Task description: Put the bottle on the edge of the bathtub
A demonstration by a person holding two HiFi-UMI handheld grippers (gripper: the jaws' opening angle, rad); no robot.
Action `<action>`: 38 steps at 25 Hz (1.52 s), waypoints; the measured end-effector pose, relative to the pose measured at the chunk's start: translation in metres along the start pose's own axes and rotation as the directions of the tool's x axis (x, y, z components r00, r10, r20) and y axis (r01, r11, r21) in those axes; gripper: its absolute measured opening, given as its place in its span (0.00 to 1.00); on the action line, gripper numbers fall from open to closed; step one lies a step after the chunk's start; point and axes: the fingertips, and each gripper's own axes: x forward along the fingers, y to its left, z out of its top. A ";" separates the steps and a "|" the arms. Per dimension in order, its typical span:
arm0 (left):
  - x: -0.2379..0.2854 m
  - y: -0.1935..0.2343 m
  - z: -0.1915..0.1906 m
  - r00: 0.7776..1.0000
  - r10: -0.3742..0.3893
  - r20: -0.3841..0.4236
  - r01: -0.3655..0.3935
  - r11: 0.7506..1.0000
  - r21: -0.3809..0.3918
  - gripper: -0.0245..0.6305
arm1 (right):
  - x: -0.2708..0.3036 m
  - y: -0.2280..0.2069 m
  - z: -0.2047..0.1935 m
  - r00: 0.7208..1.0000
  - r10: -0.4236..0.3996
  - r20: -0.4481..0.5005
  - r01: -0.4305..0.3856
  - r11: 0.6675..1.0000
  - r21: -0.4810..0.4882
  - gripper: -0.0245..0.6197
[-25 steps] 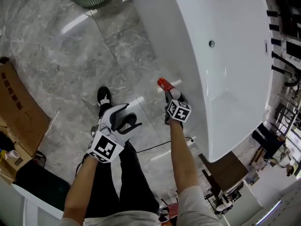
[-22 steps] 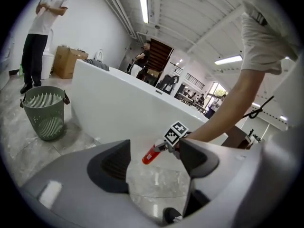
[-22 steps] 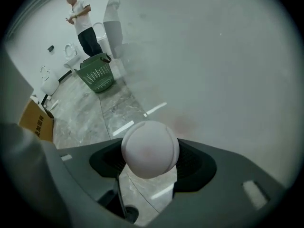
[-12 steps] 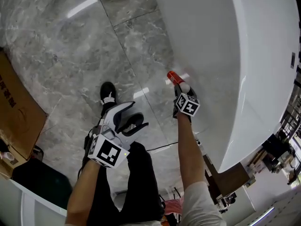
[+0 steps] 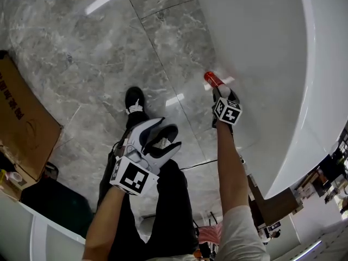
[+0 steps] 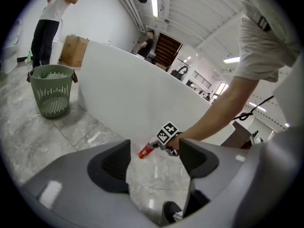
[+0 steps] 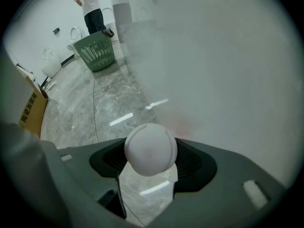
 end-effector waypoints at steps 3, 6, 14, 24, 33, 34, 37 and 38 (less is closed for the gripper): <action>-0.005 -0.002 0.012 0.999 0.020 0.033 -0.021 1.000 0.015 0.61 | -0.020 0.003 0.007 1.000 0.009 0.015 -0.009 1.000 -0.012 0.47; -0.008 -0.010 0.023 0.999 0.025 0.046 -0.028 0.997 0.067 0.61 | -0.048 0.003 0.018 0.999 0.014 0.042 -0.014 1.000 0.003 0.47; -0.021 -0.054 0.049 1.000 0.025 0.012 -0.026 0.995 0.098 0.61 | -0.147 0.016 0.025 0.995 0.070 0.076 -0.073 0.997 0.036 0.47; -0.042 -0.135 0.093 0.999 0.019 -0.031 -0.014 0.989 0.145 0.61 | -0.317 0.041 0.000 0.973 0.159 0.165 -0.178 0.978 0.106 0.47; -0.089 -0.221 0.127 0.999 -0.011 -0.047 0.021 0.979 0.204 0.61 | -0.496 0.045 -0.029 0.939 0.149 0.309 -0.200 0.969 0.143 0.47; -0.095 -0.233 0.132 0.999 -0.016 -0.052 0.027 0.976 0.216 0.61 | -0.514 0.045 -0.033 0.936 0.146 0.321 -0.202 0.968 0.148 0.47; -0.115 -0.268 0.141 0.997 -0.029 -0.067 0.045 0.966 0.253 0.61 | -0.560 0.049 -0.048 0.924 0.137 0.358 -0.207 0.964 0.166 0.47; -0.121 -0.277 0.144 0.997 -0.032 -0.067 0.048 0.965 0.258 0.61 | -0.573 0.051 -0.053 0.919 0.135 0.370 -0.212 0.962 0.174 0.47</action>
